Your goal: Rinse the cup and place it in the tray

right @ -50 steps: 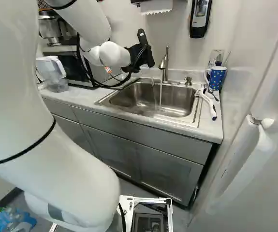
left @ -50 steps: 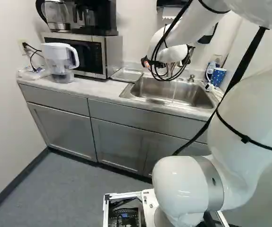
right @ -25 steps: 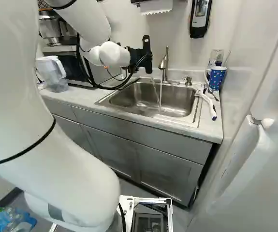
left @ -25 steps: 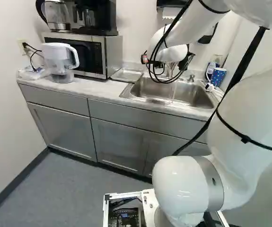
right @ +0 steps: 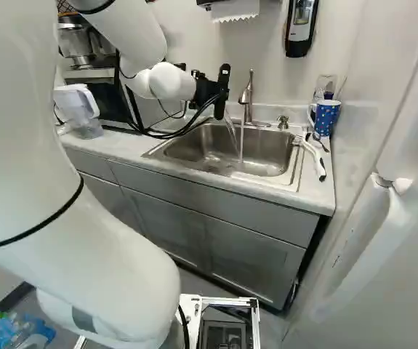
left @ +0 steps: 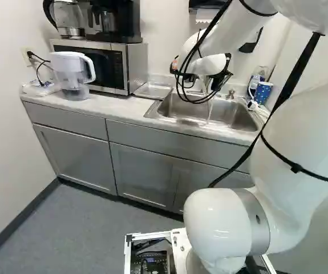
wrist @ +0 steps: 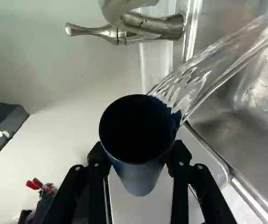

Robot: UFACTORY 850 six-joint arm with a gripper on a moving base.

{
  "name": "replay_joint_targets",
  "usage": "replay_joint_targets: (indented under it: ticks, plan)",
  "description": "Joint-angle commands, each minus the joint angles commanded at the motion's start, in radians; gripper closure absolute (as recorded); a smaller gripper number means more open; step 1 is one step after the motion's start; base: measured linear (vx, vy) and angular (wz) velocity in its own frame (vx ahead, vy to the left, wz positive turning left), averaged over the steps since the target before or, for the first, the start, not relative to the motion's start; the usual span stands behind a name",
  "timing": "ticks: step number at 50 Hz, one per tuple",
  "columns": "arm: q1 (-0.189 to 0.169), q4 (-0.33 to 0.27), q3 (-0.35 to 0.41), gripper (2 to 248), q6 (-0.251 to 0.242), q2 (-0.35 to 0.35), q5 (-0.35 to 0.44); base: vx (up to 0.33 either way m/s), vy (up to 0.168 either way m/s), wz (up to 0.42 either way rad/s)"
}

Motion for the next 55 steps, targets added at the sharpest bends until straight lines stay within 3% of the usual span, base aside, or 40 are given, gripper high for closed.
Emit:
replay_joint_targets:
  ticks: [22, 55]
  plan:
    - [0.0, 0.0, 0.0, 124, 0.231, 0.0, 0.0, 0.0, 0.0, 0.0]
    - [0.0, 0.0, 0.0, 124, 0.231, 0.0, 0.0, 0.0, 0.0, 0.0]
